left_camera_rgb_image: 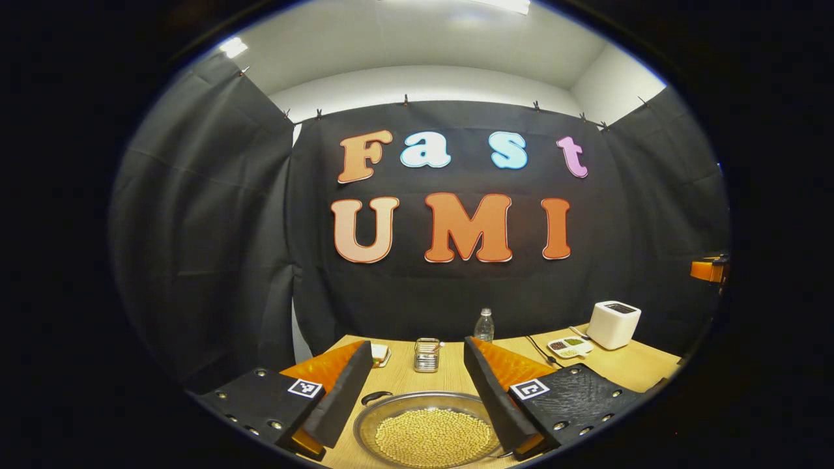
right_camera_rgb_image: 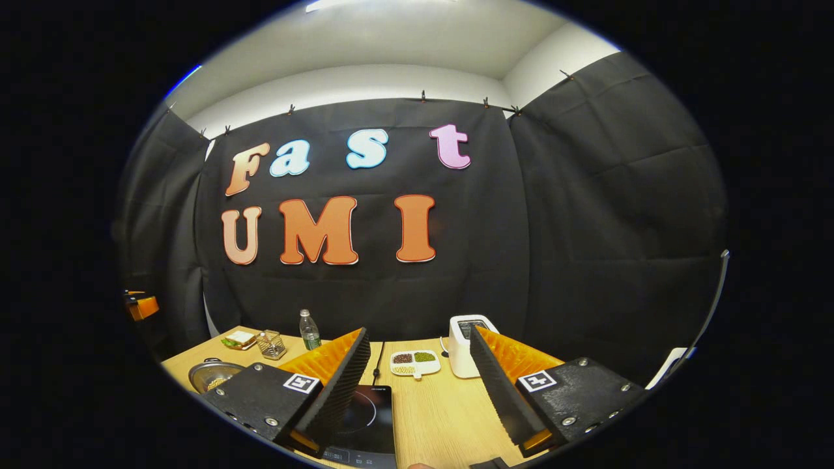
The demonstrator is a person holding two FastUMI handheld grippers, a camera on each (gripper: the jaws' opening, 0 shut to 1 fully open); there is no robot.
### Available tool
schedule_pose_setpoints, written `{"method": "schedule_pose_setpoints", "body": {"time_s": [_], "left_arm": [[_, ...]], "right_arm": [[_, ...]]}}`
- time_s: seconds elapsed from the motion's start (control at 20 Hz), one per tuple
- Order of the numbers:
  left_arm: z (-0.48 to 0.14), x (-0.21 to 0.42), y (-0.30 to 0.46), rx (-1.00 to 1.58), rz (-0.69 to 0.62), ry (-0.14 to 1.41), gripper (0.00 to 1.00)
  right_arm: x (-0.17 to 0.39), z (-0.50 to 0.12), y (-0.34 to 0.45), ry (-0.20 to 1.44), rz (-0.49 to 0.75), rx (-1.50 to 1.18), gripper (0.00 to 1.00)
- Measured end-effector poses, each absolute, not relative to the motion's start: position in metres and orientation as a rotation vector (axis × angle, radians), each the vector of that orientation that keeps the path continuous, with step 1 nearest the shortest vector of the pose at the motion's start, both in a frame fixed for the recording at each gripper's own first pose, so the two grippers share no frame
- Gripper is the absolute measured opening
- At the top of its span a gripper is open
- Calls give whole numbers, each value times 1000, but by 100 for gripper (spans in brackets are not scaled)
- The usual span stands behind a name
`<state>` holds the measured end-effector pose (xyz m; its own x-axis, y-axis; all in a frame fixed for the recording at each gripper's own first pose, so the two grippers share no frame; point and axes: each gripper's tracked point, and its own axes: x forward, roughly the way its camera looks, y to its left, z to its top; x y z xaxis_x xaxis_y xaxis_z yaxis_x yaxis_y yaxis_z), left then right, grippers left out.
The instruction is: First push the handle of the pot to place it horizontally, then grasp the pot with both hands and set it on the induction cooktop.
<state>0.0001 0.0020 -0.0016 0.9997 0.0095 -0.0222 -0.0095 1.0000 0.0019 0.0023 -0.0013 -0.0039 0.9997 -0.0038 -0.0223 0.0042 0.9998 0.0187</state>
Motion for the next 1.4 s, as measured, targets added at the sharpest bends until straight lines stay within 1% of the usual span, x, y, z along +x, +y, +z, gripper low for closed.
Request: {"method": "schedule_pose_setpoints", "body": {"time_s": [0.2,0.3,0.35,0.4,0.45,0.6,0.65,0.7,0.75,0.8,0.85,0.95,1.05,1.15,1.2,1.25,1.4], "left_arm": [[0,0,1,21,2,15,90],[1,0,0,24,-11,9,94],[2,1,2,21,-15,8,92],[1,2,1,18,-19,13,77],[-3,0,-1,20,-27,17,77],[-12,-5,-5,17,-64,34,52],[-13,-5,-8,15,-82,41,48],[-16,-4,-9,16,-94,46,38],[-17,-5,-8,13,-98,45,38],[-18,-6,-9,14,-103,50,32],[-19,-7,-8,16,-105,49,33],[-23,-6,-7,8,-106,52,19],[-28,-9,-9,5,-116,63,9],[-34,-8,-4,12,-109,73,10],[-39,-6,-5,5,-111,85,5],[-44,-10,-9,-4,-118,94,2],[-66,-16,-13,-10,-133,138,2]], "right_arm": [[0,-6,-3,37,-3,12,95],[0,-6,-2,41,2,17,95],[0,-6,-1,42,4,20,95],[0,-6,-1,43,5,20,95],[0,-6,-1,42,5,19,95],[-1,-6,-2,48,9,14,95],[-1,-7,-2,51,10,13,95],[0,-9,0,54,12,12,95],[1,-9,1,57,11,13,95],[1,-9,0,57,10,16,95],[1,-8,1,57,10,18,95],[1,-9,2,58,11,22,95],[1,-9,2,59,11,24,95],[2,-10,2,63,8,26,95],[3,-11,3,65,8,26,95],[3,-11,4,67,8,27,95],[3,-13,3,69,8,23,95]]}}
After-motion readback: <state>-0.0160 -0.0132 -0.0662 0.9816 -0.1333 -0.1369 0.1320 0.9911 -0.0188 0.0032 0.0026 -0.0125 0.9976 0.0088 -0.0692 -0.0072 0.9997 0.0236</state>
